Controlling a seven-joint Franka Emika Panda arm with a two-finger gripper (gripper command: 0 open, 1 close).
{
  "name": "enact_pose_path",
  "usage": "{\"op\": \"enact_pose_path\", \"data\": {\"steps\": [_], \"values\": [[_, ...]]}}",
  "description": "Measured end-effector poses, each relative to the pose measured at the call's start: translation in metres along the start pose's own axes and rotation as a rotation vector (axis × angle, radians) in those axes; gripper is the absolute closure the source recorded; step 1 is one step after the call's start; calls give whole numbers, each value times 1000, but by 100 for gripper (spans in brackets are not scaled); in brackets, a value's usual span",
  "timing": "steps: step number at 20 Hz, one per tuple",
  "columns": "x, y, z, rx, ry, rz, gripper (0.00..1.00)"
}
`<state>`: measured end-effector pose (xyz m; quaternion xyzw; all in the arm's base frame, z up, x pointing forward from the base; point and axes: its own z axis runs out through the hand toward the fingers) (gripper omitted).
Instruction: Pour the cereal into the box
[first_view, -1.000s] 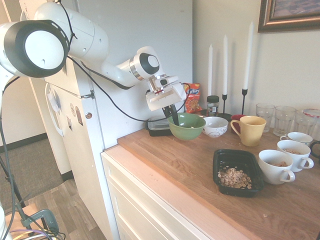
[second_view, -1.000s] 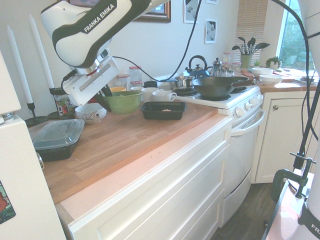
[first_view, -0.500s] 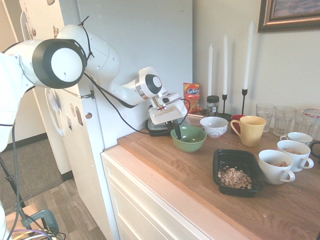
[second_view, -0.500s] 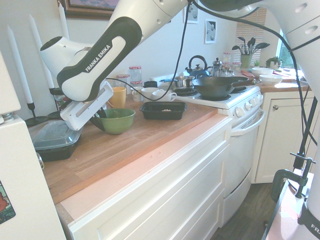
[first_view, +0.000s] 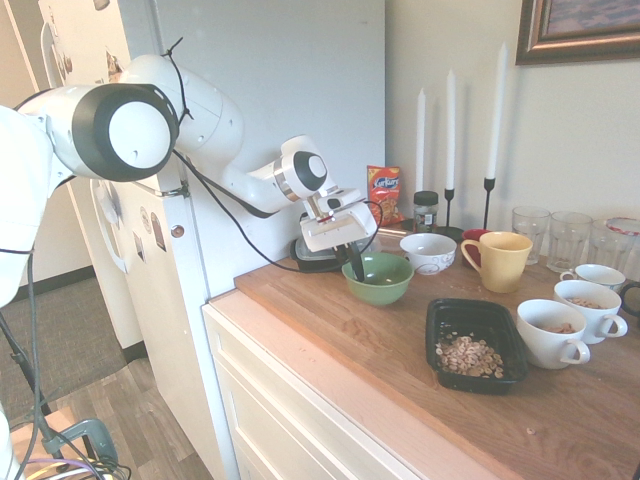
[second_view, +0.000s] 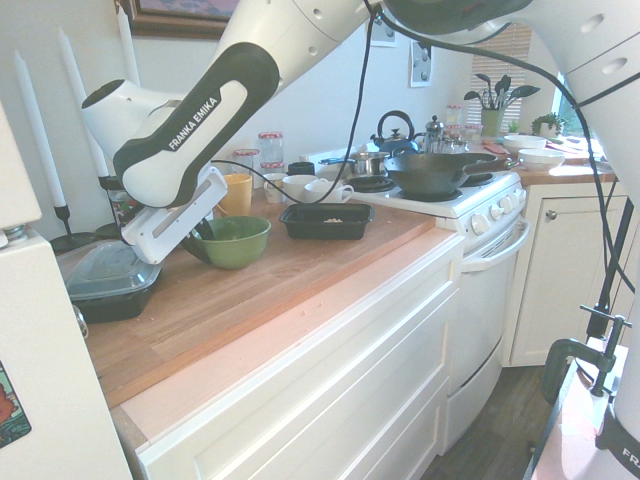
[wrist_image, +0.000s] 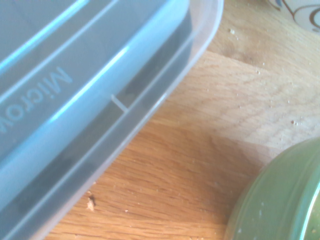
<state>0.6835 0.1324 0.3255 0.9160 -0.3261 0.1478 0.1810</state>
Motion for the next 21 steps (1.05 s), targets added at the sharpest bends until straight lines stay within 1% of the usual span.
{"op": "enact_pose_path", "data": {"steps": [6, 9, 13, 18, 21], "values": [[6, 8, 0, 13, -40, 34, 0], [10, 14, -4, 35, -83, 42, 0], [21, 29, -18, 83, -162, 55, 0], [39, 63, -53, 148, -302, 82, 0], [50, 82, -69, 184, -358, 97, 0]]}}
